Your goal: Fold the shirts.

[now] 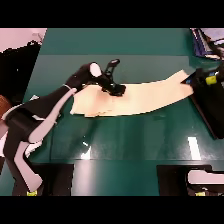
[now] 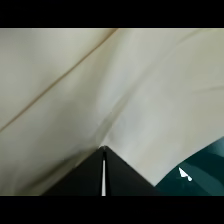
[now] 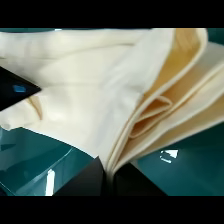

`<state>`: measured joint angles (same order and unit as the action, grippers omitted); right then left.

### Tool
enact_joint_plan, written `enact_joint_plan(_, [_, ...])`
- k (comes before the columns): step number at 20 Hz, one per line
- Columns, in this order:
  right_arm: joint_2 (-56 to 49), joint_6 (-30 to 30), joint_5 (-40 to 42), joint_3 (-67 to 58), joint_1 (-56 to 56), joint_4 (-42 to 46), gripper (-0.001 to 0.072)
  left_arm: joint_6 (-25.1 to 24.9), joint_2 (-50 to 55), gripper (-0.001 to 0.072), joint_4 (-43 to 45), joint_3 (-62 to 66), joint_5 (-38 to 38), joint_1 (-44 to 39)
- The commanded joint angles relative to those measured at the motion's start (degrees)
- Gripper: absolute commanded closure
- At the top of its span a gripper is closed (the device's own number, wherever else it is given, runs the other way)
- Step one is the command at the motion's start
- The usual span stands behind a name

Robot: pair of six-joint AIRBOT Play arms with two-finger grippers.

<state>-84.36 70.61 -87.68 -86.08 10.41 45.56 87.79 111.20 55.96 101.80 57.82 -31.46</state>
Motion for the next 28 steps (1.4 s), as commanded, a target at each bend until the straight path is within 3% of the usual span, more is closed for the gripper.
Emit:
enact_joint_plan(1, [3.3, 3.7, -1.3, -7.3, -3.1, -1.8, 0.0697, 3.8, 6.6, 0.0685, -2.0, 6.7, -0.3, -3.3])
enact_joint_plan(4, [2.4, 4.8, -1.3, -12.8, -8.9, -2.6, 0.0698, 3.8, 9.4, 0.0686, -6.6, 10.4, -1.9, -4.3])
enact_joint_plan(14, [-3.6, 5.4, -0.9, -25.6, -24.1, -2.5, 0.0698, 3.3, 11.3, 0.0686, -6.1, 13.9, 1.9, -3.3])
enact_joint_plan(21, [-5.8, 3.8, -0.4, -25.6, -30.9, -2.6, 0.0697, 3.0, -3.1, 0.0685, 11.4, 14.3, 8.3, 11.5])
enact_joint_plan(28, [-18.1, -2.6, 12.0, -25.7, -48.3, -2.6, 0.0695, -0.2, -14.3, 0.0684, 13.5, 14.2, 15.9, 27.4])
